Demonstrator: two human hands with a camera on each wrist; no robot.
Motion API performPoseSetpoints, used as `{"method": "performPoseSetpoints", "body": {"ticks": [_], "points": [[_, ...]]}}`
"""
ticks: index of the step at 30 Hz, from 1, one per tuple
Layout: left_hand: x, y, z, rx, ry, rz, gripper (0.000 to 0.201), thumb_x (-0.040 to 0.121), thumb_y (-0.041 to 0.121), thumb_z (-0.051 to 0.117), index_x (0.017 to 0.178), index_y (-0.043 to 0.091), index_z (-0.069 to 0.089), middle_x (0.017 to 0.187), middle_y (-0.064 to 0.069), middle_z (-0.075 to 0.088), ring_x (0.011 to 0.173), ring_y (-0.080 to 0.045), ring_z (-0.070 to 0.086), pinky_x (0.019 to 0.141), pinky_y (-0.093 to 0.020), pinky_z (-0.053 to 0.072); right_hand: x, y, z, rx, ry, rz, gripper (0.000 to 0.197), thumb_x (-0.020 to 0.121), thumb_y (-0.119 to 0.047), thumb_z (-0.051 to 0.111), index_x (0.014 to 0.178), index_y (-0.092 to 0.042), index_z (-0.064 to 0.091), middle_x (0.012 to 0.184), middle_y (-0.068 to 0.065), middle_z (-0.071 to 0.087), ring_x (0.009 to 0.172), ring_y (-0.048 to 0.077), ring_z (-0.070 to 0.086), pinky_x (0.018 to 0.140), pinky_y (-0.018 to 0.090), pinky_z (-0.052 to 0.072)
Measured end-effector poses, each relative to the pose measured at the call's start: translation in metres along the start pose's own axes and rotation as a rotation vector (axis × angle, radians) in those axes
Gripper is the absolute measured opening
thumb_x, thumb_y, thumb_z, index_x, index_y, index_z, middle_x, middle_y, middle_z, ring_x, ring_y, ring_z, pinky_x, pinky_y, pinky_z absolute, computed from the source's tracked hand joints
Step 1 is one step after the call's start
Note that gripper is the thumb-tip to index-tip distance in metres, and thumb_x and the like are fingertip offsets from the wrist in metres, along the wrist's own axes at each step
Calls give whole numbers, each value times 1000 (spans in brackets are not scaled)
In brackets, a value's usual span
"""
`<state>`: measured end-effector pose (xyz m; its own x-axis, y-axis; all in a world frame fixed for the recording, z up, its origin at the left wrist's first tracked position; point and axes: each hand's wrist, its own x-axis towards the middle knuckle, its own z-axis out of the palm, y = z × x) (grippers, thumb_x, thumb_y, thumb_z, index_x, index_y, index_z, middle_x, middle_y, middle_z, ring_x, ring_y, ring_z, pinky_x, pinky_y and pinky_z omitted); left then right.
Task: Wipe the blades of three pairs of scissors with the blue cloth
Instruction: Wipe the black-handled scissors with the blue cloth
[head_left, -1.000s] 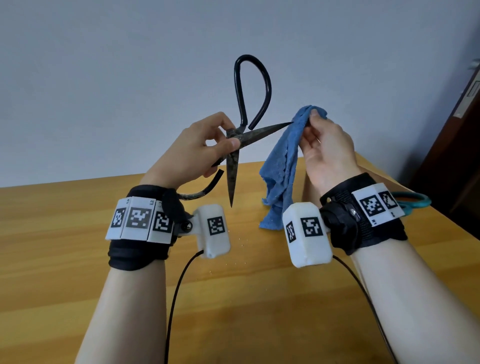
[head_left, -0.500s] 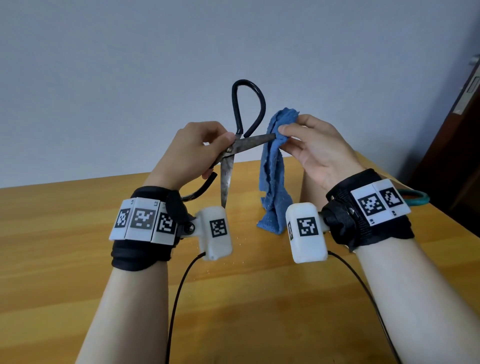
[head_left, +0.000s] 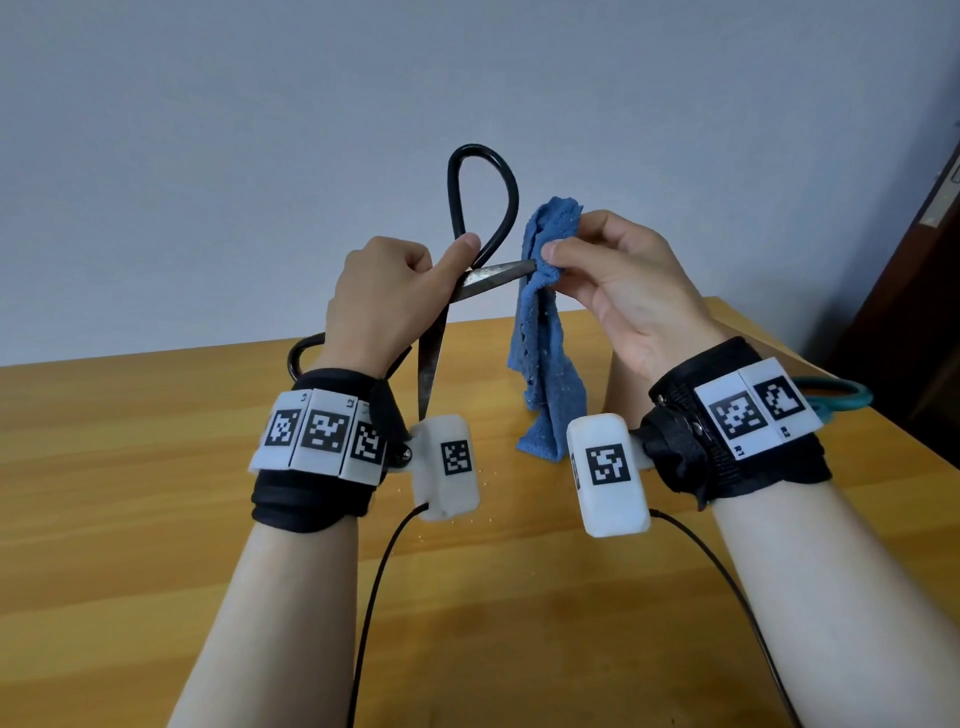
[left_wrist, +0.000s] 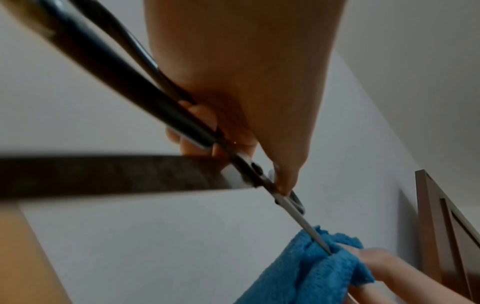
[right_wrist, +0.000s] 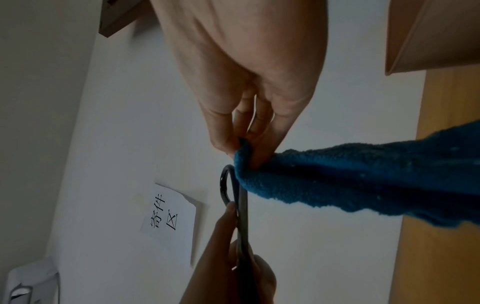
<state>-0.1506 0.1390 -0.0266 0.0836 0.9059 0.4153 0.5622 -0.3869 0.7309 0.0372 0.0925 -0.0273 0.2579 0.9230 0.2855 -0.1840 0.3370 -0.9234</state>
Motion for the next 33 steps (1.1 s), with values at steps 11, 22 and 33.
{"method": "performPoseSetpoints", "body": {"ticks": [11, 22, 33], "points": [[-5, 10, 2, 50, 112, -43, 56, 82, 53, 58, 54, 17, 26, 59, -2, 26, 58, -24, 25, 56, -31, 26, -2, -4, 1, 15, -96, -59, 15, 85, 8, 66, 89, -7, 64, 85, 8, 67, 79, 18, 67, 78, 28, 55], [-8, 14, 5, 87, 138, -60, 47, 84, 50, 51, 58, 16, 29, 63, -5, 28, 60, -25, 25, 58, -34, 27, -1, -3, -1, 14, -110, -54, 15, 86, 8, 66, 89, -7, 63, 84, 8, 68, 80, 18, 67, 77, 28, 55], [-9, 15, 7, 113, 207, -51, 51, 92, 43, 46, 54, 15, 26, 56, -2, 28, 55, -26, 25, 54, -34, 24, -1, -4, -2, -27, -120, -45, 15, 86, 6, 67, 91, -7, 62, 88, 10, 66, 84, 19, 67, 79, 29, 56]]}}
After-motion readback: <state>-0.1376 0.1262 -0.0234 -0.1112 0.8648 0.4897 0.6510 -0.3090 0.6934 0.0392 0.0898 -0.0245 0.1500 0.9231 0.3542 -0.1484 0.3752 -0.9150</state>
